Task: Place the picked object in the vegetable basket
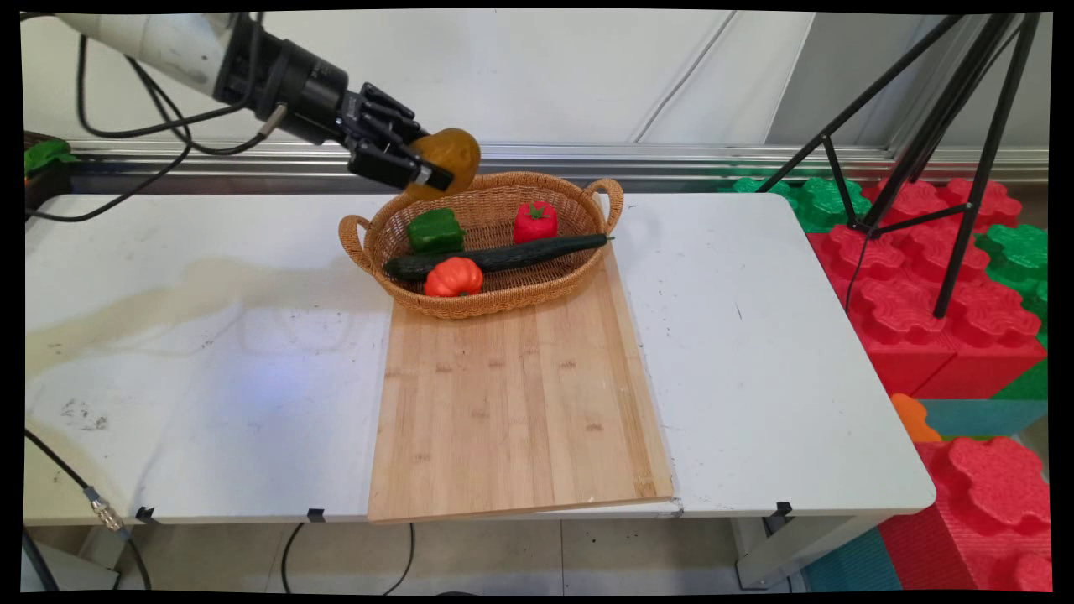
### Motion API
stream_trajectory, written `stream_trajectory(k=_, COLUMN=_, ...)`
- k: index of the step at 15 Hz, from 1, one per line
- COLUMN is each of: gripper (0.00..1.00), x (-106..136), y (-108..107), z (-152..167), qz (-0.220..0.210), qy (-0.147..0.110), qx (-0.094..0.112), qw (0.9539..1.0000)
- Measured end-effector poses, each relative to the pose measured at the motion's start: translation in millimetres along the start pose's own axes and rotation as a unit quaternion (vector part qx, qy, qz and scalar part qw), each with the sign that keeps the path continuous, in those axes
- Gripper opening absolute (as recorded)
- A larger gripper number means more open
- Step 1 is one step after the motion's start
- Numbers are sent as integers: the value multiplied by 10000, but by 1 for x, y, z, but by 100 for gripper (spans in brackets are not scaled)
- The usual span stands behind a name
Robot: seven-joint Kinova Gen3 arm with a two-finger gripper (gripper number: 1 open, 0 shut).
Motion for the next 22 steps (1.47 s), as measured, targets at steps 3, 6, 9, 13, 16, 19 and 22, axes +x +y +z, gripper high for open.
stream_trajectory(k=3, gripper=0, x=-1, y=-22, z=12, qz=118, qy=-111, qx=197, qw=9997)
stream_trajectory(k=6, gripper=0, x=-6, y=-42, z=30, qz=227, qy=-299, qx=328, qw=9988)
stream_trajectory(k=9, gripper=0, x=-15, y=-61, z=52, qz=312, qy=-569, qx=399, qw=9971)
stream_trajectory(k=13, gripper=0, x=-29, y=-78, z=78, qz=316, qy=-882, qx=461, qw=9945)
stream_trajectory(k=16, gripper=0, x=-37, y=-91, z=101, qz=307, qy=-1051, qx=547, qw=9925)
stream_trajectory(k=19, gripper=0, x=-42, y=-102, z=121, qz=320, qy=-1162, qx=601, qw=9909)
stream_trajectory(k=22, gripper=0, x=-44, y=-110, z=135, qz=367, qy=-1186, qx=636, qw=9902)
